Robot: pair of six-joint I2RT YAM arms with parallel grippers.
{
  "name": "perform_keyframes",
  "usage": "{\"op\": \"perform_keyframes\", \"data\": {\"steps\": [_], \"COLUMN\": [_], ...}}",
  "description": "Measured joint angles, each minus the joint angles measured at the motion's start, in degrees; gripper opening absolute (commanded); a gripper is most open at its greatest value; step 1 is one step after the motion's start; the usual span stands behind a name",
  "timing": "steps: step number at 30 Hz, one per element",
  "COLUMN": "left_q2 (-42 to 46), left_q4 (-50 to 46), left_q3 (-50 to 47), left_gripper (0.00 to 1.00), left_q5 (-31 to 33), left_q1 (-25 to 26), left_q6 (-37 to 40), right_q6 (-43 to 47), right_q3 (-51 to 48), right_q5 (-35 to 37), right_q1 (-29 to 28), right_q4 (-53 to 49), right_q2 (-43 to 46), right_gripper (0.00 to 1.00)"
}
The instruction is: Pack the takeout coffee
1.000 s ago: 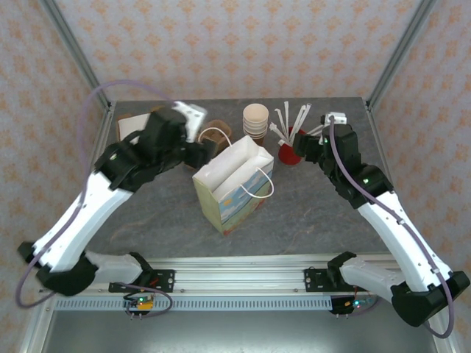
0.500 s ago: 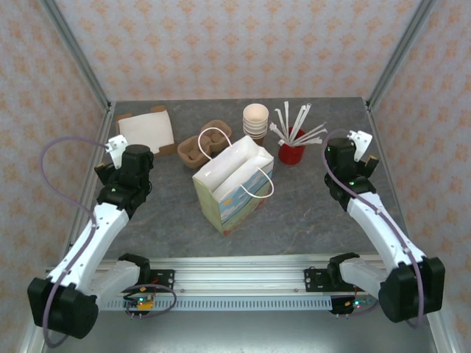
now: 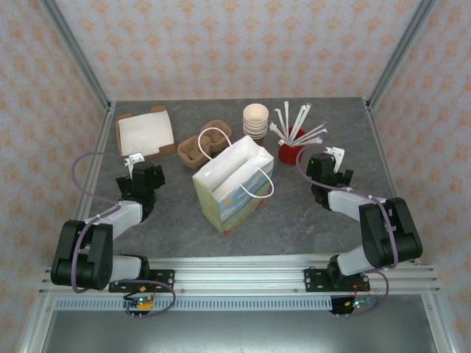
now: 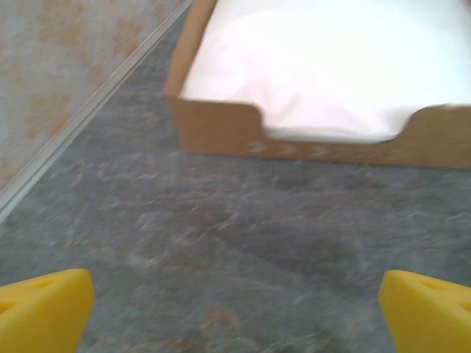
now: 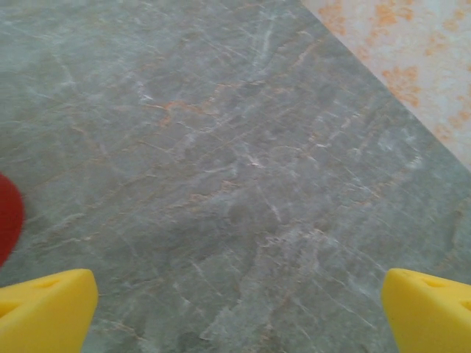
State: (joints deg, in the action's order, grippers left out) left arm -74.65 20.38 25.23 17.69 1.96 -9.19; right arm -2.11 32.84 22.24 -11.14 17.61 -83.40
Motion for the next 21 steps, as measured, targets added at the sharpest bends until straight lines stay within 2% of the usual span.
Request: {"op": "perform_keyframes", "data": {"steps": [7,11,17,21], "left_q2": [-0.20,-3.80,-9.05,-11.04], "left_q4": [11.56,17.27,18.86,20.11], "left_q3": [-3.13,-3.93,-2.73,-2.56], "left_gripper": [1.00,1.00,1.00,1.00], "left_q5": [-3.96,-4.28,-7.21,-10.93], "left_q1": [-0.13,-0.15,-0.13,-0.09], "left_q6": [2.54,3.41,5.49,7.26], "right_q6": [4.59,6.56,6.60,5.90], "right_q3": [-5.97,-8.48,-9.97,-9.75], "right_q5": [-7.93,-11.37,-14.38,-15.08], "right_q1": [1.79,3.78,6.51,8.02], "right_q4": [9.68,15.41,23.47,24.48], "right_q2": [3.43,3.58,-0.46,-3.89], "right_gripper": [0.99,0.99,0.99,0.99]}}
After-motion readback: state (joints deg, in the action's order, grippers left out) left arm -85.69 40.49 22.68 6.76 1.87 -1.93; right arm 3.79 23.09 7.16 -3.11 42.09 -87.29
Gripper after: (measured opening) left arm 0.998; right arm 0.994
